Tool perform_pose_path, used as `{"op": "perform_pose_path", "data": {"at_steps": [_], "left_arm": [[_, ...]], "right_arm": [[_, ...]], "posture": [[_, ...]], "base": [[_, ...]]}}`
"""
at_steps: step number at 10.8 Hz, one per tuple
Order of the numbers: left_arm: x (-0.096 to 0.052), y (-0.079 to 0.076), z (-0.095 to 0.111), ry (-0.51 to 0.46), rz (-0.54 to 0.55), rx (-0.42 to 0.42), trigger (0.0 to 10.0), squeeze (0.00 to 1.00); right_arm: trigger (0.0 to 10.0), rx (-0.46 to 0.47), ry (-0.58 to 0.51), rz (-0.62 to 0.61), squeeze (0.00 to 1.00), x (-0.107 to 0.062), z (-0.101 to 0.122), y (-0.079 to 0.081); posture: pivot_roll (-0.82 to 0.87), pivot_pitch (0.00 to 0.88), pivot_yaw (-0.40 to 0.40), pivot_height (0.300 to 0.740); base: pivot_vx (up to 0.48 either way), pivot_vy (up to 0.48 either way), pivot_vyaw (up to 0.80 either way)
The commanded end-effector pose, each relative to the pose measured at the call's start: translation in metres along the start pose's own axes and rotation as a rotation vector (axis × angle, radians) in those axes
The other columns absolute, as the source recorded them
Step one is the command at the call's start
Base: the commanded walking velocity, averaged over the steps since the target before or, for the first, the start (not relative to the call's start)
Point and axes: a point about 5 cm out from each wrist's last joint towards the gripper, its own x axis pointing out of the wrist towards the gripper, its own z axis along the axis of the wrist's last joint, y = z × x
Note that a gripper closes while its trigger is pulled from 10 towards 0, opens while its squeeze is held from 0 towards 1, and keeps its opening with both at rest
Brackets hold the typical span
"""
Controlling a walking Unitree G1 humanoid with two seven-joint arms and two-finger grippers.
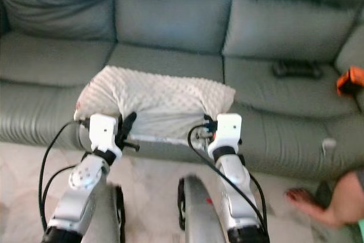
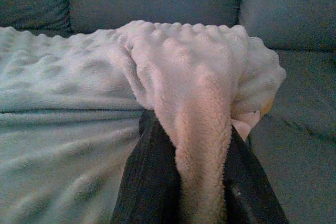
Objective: Move the pillow to the sofa
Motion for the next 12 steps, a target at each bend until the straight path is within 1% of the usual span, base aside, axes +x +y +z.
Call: {"op": "perform_pose_path", "data": {"at_steps": [1,2,3,5,8,12], "left_arm": [[-0.003,0.009,0.003,-0.007,0.041,0.013,10.0,0.00],[-0.002,0.008,0.004,-0.010,0.038,0.012,10.0,0.00],[-0.001,0.006,0.007,-0.017,0.011,-0.007,10.0,0.00],[-0.002,0.000,0.007,-0.019,-0.025,-0.003,10.0,0.00],[-0.001,0.000,0.010,-0.028,-0.028,-0.012,10.0,0.00],[0.002,-0.002,0.010,-0.029,-0.039,-0.018,10.0,0.00]], "right_arm": [[10.0,0.004,0.001,-0.086,0.00,-0.003,-0.001,-0.019],[10.0,0.006,0.002,-0.086,0.00,-0.002,-0.001,-0.019],[10.0,0.007,0.004,-0.085,0.00,-0.002,0.000,-0.019],[10.0,0.008,0.006,-0.085,0.00,0.000,-0.001,-0.021],[10.0,0.010,0.004,-0.088,0.00,0.003,0.000,-0.024],[10.0,0.008,0.009,-0.073,0.00,0.003,-0.002,-0.023]], "posture": [[-0.04,0.226,-0.032,0.606],[-0.04,0.226,-0.032,0.606],[-0.04,0.228,-0.035,0.606],[-0.04,0.226,-0.039,0.606],[-0.04,0.223,-0.042,0.606],[-0.03,0.217,-0.045,0.606]], "base": [[0.000,0.000,0.00],[0.000,0.000,0.00],[0.000,0.000,0.00],[0.000,0.000,0.00],[0.000,0.000,0.00],[0.308,0.000,0.00]]}}
